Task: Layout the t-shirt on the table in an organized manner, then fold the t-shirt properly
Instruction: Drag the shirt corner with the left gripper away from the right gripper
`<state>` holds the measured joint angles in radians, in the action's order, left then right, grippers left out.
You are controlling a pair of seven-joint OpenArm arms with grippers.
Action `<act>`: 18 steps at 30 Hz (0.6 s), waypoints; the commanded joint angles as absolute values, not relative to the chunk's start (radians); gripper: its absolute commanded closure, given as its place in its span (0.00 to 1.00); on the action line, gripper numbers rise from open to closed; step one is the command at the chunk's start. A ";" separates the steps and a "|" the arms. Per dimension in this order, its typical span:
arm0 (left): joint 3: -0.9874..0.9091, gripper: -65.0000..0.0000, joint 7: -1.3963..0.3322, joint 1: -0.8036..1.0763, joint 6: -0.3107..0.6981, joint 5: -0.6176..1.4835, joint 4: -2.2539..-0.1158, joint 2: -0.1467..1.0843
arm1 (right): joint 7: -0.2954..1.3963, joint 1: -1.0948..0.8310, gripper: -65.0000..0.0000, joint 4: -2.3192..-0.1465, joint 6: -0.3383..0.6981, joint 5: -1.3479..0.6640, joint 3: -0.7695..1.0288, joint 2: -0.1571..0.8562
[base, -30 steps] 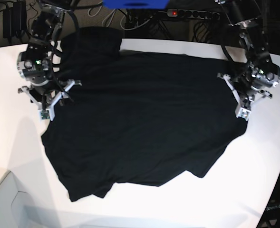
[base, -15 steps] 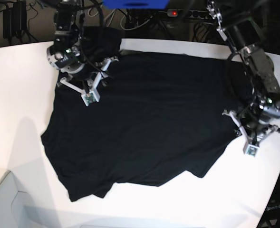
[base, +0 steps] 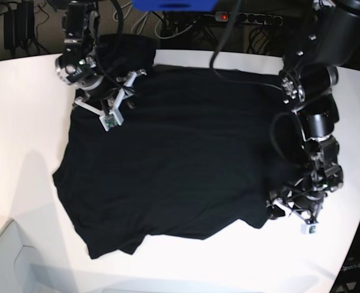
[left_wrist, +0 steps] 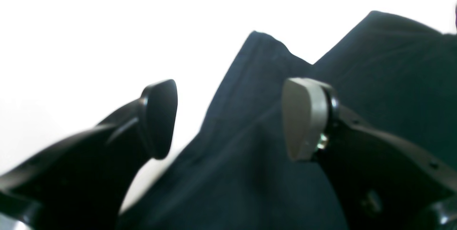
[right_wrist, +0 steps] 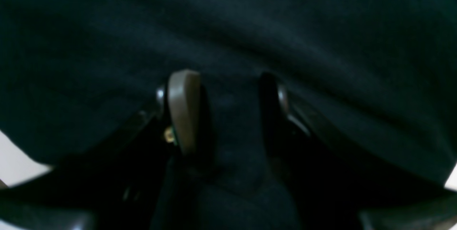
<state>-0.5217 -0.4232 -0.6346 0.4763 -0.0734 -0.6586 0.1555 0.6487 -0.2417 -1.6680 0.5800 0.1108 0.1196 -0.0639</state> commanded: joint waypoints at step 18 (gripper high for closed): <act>-0.519 0.32 -0.197 -0.707 0.349 -0.077 -0.374 0.191 | 0.694 -0.252 0.61 -1.672 0.584 0.131 0.120 -0.062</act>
<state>-0.5217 -0.2104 -0.6785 0.3435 -0.0830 -0.3634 0.1833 0.6491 -0.2447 -1.6707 0.5804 0.1116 0.1184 -0.0639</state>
